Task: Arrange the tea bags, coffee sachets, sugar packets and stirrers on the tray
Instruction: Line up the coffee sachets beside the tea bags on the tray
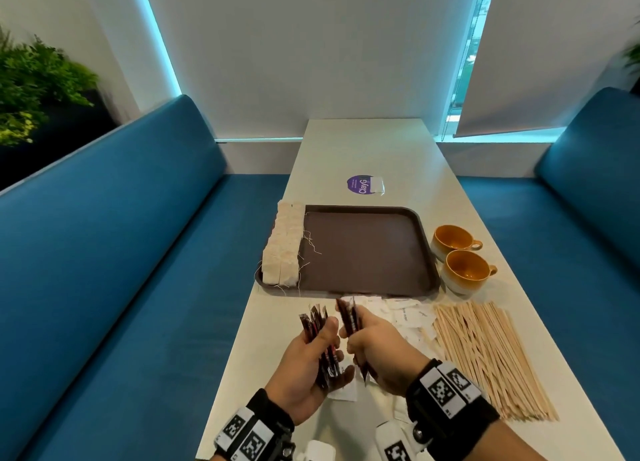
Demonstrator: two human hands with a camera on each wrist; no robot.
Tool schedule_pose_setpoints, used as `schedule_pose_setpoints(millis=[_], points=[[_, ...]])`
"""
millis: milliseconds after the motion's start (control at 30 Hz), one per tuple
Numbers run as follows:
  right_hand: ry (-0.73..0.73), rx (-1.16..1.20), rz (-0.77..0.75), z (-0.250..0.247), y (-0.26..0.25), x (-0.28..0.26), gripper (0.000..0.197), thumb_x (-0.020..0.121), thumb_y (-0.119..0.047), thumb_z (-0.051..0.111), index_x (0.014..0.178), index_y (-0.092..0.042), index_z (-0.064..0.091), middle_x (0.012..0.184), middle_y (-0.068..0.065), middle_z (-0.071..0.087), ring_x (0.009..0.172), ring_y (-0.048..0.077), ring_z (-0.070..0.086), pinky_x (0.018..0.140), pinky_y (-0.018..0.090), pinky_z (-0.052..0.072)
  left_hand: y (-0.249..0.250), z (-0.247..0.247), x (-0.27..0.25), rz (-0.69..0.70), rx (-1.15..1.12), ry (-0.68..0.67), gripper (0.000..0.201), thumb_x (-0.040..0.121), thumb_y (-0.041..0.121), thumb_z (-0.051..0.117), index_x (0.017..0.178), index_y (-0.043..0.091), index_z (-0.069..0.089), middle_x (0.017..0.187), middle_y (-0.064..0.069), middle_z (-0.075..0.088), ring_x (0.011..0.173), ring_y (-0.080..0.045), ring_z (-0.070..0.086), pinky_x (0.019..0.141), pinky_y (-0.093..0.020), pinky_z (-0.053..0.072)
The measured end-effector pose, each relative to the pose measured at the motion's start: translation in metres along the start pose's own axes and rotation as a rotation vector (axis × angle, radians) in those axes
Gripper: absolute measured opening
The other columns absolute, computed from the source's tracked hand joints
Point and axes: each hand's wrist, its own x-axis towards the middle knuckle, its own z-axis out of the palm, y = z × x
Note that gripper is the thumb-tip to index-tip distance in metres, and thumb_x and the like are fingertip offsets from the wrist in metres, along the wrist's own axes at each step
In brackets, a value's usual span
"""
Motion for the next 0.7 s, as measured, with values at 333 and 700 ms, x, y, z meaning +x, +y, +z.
schedule_pose_setpoints(millis=[333,700], points=[[-0.008,-0.683,-0.18,-0.003,-0.005,-0.012,0.053,0.082,-0.016,0.078,0.125,-0.038,0.055,0.115,-0.001,0.041,0.1,0.008,0.054,0.093,0.022,0.054,-0.006,-0.002,0.003,-0.098,-0.022,-0.013,0.04,0.08,0.026,0.069,0.116,0.009,0.071,0.103,-0.017,0.072,0.072,-0.023,0.069,0.064,-0.033,0.053],[0.03,-0.522,-0.267,-0.007,-0.003,-0.015,0.04,0.087,-0.017,0.079,0.107,-0.048,0.062,0.087,-0.02,0.073,0.089,-0.006,0.068,0.074,0.011,0.053,0.001,-0.005,0.002,-0.116,-0.109,-0.057,0.041,0.086,0.023,0.064,0.121,0.002,0.069,0.113,-0.025,0.071,0.089,-0.035,0.072,0.079,-0.047,0.058]])
